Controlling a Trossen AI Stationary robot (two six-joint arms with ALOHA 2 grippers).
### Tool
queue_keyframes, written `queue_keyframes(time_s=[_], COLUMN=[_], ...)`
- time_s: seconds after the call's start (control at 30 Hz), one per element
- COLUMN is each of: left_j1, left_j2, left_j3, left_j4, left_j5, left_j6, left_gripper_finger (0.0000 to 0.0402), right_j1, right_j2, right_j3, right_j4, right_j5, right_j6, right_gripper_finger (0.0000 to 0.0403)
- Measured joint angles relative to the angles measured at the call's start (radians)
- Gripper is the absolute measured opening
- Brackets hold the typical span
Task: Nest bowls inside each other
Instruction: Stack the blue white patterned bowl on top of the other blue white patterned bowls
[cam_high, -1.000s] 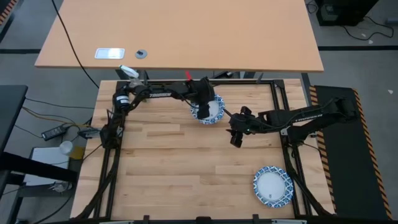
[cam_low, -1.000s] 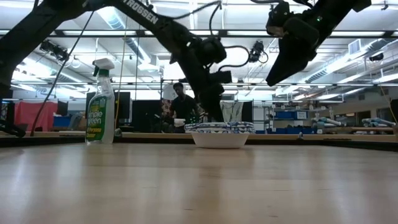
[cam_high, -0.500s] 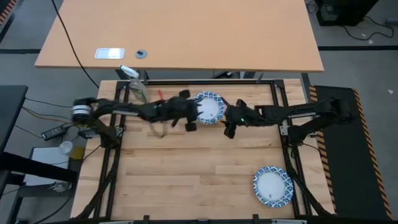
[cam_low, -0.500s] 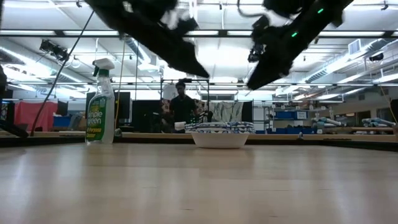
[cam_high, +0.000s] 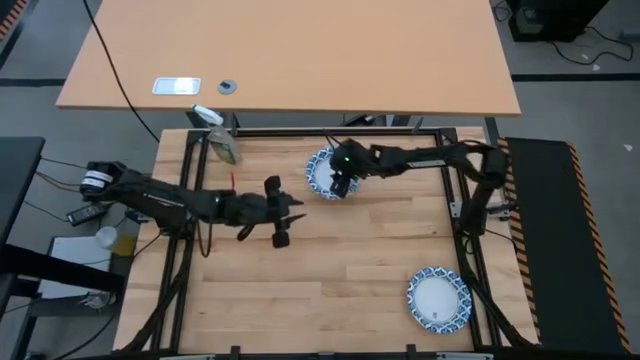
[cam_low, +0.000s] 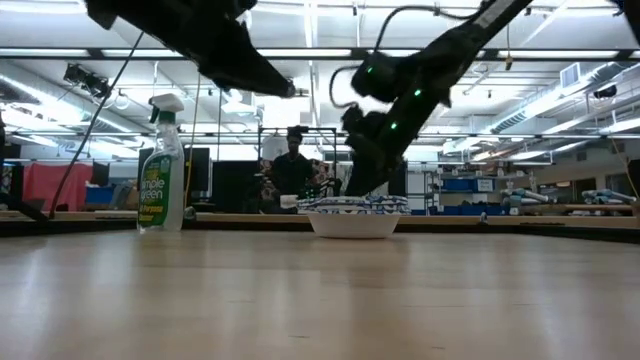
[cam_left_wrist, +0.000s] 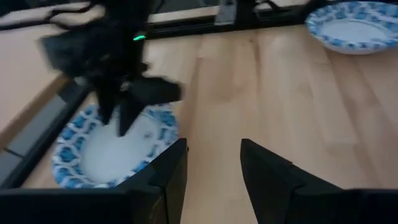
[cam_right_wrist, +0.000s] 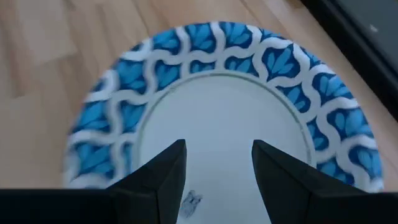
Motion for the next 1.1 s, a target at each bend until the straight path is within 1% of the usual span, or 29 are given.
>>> queue_keyframes(time_s=[0.17,0.27,0.33,0.43,0.57,0.73,0.87,0.97,1.03,1.1], left_j1=[-0.033,-0.037,-0.037,-0.041,-0.041,-0.040,-0.037,-0.036,-0.038,-0.040], left_j2=[0.011,0.010,0.010,0.010,0.011,0.011,0.011,0.011,0.011,0.016], left_j3=[0.000,0.000,0.001,0.001,0.001,0.001,0.001,0.001,0.001,0.001], left_j4=[-0.059,-0.072,-0.080,-0.080,-0.079,-0.081,-0.084,-0.090,-0.100,-0.104], left_j5=[-0.006,-0.017,-0.017,-0.017,-0.017,-0.017,-0.016,-0.015,-0.009,-0.001], left_j6=[-0.025,-0.045,-0.047,-0.047,-0.047,-0.047,-0.051,-0.088,-0.112,-0.131], left_gripper_finger=[0.0150,0.0150,0.0150,0.0150,0.0150,0.0150,0.0150,0.0150,0.0150,0.0150], right_j1=[-0.037,-0.041,-0.040,-0.040,-0.033,-0.021,0.000,0.045,0.098,0.162], right_j2=[0.121,0.180,0.206,0.212,0.158,0.030,-0.050,-0.114,-0.145,-0.184], right_j3=[0.096,0.125,0.140,0.145,0.136,0.139,0.137,0.138,0.130,0.104], right_j4=[-0.124,-0.178,-0.195,-0.207,-0.226,-0.233,-0.272,-0.358,-0.426,-0.457], right_j5=[-0.050,-0.067,-0.065,-0.069,-0.040,0.025,0.025,-0.016,-0.017,-0.003], right_j6=[-0.013,-0.011,-0.012,-0.009,0.012,0.017,0.016,-0.008,-0.014,-0.009], right_gripper_finger=[0.0191,0.0191,0.0191,0.0191,0.0191,0.0191,0.0191,0.0191,0.0191,0.0191])
